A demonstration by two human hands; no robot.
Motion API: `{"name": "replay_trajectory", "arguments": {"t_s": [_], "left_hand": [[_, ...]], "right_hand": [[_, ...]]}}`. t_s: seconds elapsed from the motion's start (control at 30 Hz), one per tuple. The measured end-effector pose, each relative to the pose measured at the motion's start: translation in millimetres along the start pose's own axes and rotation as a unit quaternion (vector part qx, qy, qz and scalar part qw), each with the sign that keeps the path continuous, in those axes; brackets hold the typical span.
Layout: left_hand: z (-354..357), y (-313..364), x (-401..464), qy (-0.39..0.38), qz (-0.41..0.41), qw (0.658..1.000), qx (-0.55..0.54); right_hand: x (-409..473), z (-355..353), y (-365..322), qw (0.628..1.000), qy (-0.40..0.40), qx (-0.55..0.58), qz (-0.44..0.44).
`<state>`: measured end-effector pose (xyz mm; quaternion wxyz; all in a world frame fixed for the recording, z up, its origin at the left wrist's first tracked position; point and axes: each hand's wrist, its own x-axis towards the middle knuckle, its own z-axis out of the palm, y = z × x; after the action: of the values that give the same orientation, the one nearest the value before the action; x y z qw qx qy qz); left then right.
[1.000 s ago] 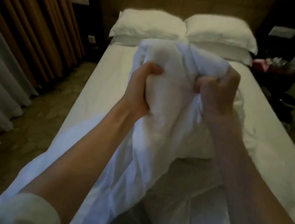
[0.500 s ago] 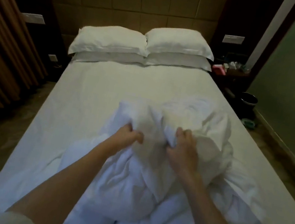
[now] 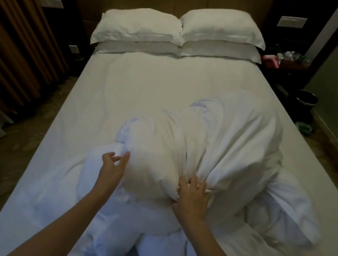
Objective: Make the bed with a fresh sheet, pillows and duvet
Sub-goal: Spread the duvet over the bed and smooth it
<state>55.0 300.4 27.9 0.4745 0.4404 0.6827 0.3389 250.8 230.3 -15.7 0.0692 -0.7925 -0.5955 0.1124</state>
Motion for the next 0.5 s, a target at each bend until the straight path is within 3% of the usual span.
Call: {"name": "replay_trajectory", "arguments": {"t_s": [0.1,0.2,0.5], "left_hand": [[18.2,14.1,-5.0,-0.043,-0.020,0.996,0.078],[22.8,3.7,-17.3,-0.085,0.037,0.985,0.148],[2.7,-67.7,-70.2,-0.179,0.031,0.972,0.152]], "right_hand": [[-12.8,-4.6,-1.1,1.000,0.006,-0.007,0.016],[-24.9,-13.5,12.2,1.000,0.028,-0.013,0.005],[-73.8,-3.7,25.6,0.998,0.037,0.012,0.051]]}}
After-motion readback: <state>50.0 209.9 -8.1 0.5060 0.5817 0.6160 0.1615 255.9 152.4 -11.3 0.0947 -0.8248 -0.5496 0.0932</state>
